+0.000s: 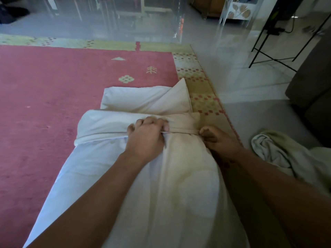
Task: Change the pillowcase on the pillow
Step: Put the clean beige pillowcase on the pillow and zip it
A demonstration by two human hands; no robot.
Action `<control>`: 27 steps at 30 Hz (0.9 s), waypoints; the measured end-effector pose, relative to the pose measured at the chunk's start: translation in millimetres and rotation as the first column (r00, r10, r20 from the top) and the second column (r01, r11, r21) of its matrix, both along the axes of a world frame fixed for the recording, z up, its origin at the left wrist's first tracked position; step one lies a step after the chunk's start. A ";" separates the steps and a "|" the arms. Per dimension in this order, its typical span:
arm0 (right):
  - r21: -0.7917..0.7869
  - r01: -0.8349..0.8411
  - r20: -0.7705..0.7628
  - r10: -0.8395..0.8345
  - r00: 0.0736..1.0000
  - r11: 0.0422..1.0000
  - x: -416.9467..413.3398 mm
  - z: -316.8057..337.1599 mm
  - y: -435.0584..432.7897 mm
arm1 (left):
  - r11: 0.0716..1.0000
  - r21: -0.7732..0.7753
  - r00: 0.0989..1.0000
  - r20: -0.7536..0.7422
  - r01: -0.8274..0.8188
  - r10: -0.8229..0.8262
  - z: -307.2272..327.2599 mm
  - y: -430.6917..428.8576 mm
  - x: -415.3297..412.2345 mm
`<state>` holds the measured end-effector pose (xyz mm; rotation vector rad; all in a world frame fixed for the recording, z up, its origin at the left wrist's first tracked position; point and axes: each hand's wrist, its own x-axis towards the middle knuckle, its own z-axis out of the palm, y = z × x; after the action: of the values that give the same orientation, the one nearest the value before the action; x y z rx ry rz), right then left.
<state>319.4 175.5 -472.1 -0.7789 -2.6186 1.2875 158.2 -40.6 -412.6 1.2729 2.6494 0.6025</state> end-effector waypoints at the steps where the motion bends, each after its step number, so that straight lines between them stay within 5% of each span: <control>1: -0.126 0.045 -0.074 -0.055 0.996 0.991 1.7 -4.5 -1.6 | 1.000 -0.009 0.999 0.043 0.007 -0.007 3.0 7.1 3.3; 5: -0.306 0.052 -0.148 -0.102 0.984 0.951 -3.7 -18.5 -3.3 | 0.994 -0.097 0.988 0.148 0.049 -0.035 16.4 47.0 20.6; 10: -0.399 0.098 -0.249 -0.210 0.945 0.912 -20.4 -18.2 -16.7 | 0.929 -0.368 0.989 -0.116 0.042 -0.091 2.7 77.1 63.5; 15: -0.636 0.044 -0.303 -0.301 0.904 0.771 -32.1 -11.9 -17.6 | 0.986 -0.169 0.968 -0.247 -0.010 -0.033 -4.9 66.9 81.6; 23: -0.587 -0.054 -0.373 -0.211 0.903 0.807 -51.3 2.3 -30.4 | 0.996 -0.071 0.975 -0.212 0.049 -0.063 9.2 51.5 43.6; 27: -0.525 -0.052 -0.453 -0.228 0.862 0.850 -63.5 8.8 -40.5 | 0.983 0.144 0.975 -0.208 0.109 -0.078 1.5 36.9 34.0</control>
<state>255.9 135.1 -463.3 -0.5114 -1.8118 1.9019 192.2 -3.6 -411.1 1.5720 2.7269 0.7128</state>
